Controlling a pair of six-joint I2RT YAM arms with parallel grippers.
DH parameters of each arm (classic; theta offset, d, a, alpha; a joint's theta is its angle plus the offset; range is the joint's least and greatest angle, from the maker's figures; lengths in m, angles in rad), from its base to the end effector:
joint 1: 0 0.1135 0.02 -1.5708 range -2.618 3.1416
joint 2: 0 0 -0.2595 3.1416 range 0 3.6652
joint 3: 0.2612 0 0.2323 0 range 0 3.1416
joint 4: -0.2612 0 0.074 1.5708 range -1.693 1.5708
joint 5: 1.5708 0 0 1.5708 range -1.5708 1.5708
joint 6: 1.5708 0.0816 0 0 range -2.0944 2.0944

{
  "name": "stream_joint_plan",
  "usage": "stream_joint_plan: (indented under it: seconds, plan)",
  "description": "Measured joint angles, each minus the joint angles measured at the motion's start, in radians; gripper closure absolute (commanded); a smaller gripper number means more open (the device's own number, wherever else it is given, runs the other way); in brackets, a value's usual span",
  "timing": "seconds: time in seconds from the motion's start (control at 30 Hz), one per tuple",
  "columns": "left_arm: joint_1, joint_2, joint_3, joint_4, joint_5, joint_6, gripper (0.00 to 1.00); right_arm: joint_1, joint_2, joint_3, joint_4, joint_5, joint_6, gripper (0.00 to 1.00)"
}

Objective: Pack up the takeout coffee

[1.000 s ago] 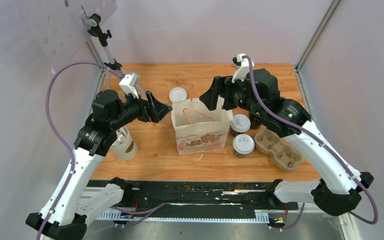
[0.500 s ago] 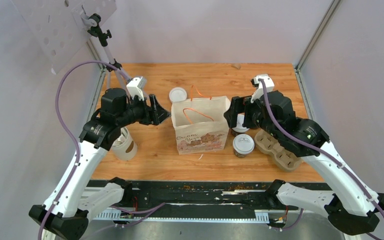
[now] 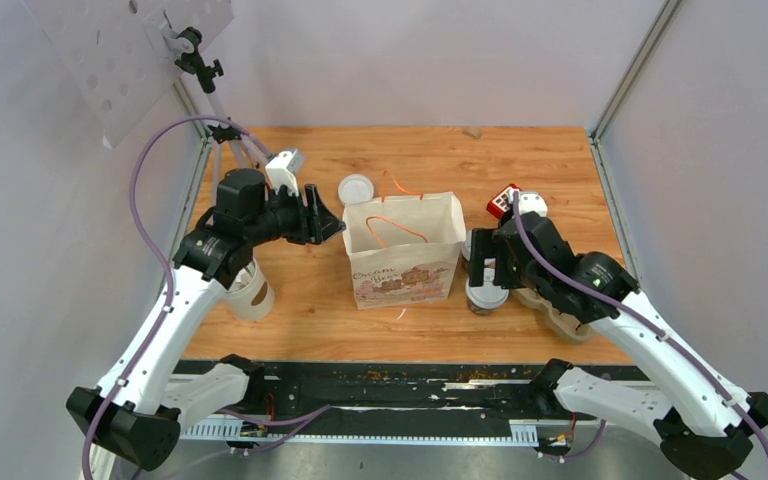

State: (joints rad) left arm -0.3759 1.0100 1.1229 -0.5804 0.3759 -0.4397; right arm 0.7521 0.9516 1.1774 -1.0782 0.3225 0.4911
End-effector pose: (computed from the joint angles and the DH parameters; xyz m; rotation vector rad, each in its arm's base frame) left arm 0.2048 -0.1130 0.3506 0.1793 2.1140 -0.8822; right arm 0.1450 0.1002 0.3196 -0.1650 2.3699 0.2049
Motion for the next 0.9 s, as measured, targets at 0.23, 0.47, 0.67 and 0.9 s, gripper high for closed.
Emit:
stream_joint_plan:
  seconds: [0.23,0.47,0.67,0.9]
  plan:
    - [-0.029,0.057,0.000,0.003,0.013,-0.001,0.61,-0.025,-0.054,-0.036,0.003,0.002,0.033,0.01]
    - [-0.035,0.092,0.051,-0.031,0.003,0.002,0.97,-0.125,-0.040,-0.094,0.036,-0.037,0.019,0.02]
    - [-0.036,0.114,0.140,-0.092,-0.044,0.045,1.00,-0.249,-0.015,-0.173,0.106,-0.145,-0.008,0.05]
    - [-0.036,0.161,0.183,-0.158,-0.072,0.091,1.00,-0.268,0.051,-0.194,0.156,-0.200,-0.050,0.10]
